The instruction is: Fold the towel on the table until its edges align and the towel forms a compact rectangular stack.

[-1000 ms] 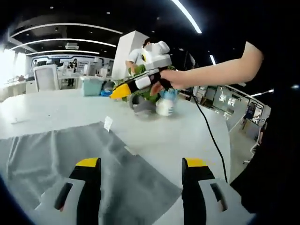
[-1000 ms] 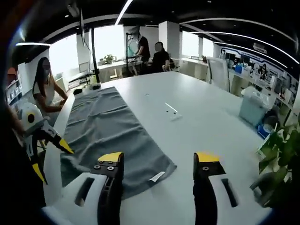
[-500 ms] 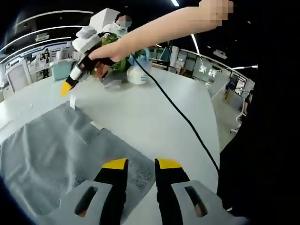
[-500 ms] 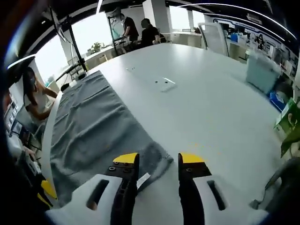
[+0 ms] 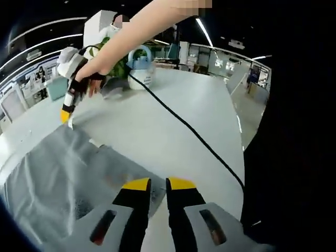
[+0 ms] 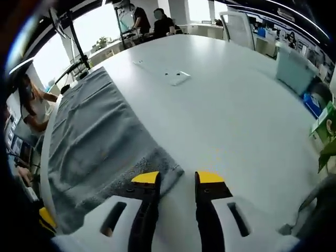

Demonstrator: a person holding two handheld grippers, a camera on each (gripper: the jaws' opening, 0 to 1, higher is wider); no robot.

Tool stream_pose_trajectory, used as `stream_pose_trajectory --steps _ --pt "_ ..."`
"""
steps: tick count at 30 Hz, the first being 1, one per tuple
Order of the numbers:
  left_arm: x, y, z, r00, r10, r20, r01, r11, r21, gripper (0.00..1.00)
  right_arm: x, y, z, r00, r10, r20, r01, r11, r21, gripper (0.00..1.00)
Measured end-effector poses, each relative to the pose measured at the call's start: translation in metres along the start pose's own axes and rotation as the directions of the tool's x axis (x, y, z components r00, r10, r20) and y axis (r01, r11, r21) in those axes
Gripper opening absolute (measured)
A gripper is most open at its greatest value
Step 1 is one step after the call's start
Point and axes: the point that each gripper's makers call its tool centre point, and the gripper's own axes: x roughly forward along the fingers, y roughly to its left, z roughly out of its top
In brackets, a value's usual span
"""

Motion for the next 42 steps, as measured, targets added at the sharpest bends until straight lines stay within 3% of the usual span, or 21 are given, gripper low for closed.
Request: stream_pose_trajectory --steps 4,15,22,28,33,42 --pt "0.006 -0.006 -0.003 1.0 -0.018 -0.017 0.018 1.0 0.016 0.11 0.001 -0.003 -0.001 1.0 -0.002 0.002 0.002 1.0 -0.007 0.22" --pt "0.018 -0.012 -0.017 0.989 -0.008 -0.145 0.028 0.99 0.137 0.13 0.011 -0.007 -0.001 1.0 0.031 0.005 -0.031 0.999 -0.008 0.23" --pt "0.022 -0.013 -0.014 0.989 -0.009 -0.145 0.027 0.992 0.126 0.18 0.019 -0.008 0.001 1.0 0.03 -0.004 -0.031 0.998 -0.052 0.2" --pt "0.025 -0.014 -0.011 0.991 0.008 -0.133 0.008 0.993 0.121 0.14 0.02 -0.015 0.002 1.0 -0.001 -0.013 0.0 0.997 -0.071 0.13" --pt "0.024 -0.008 -0.012 0.991 0.034 -0.131 -0.015 0.99 0.139 0.07 0.018 -0.011 0.0 1.0 -0.011 -0.019 0.01 0.997 -0.082 0.14" --pt "0.025 -0.006 -0.012 0.99 0.045 -0.134 -0.029 0.993 0.117 0.05 0.015 -0.005 -0.001 1.0 -0.011 -0.012 0.01 0.999 -0.044 0.15"
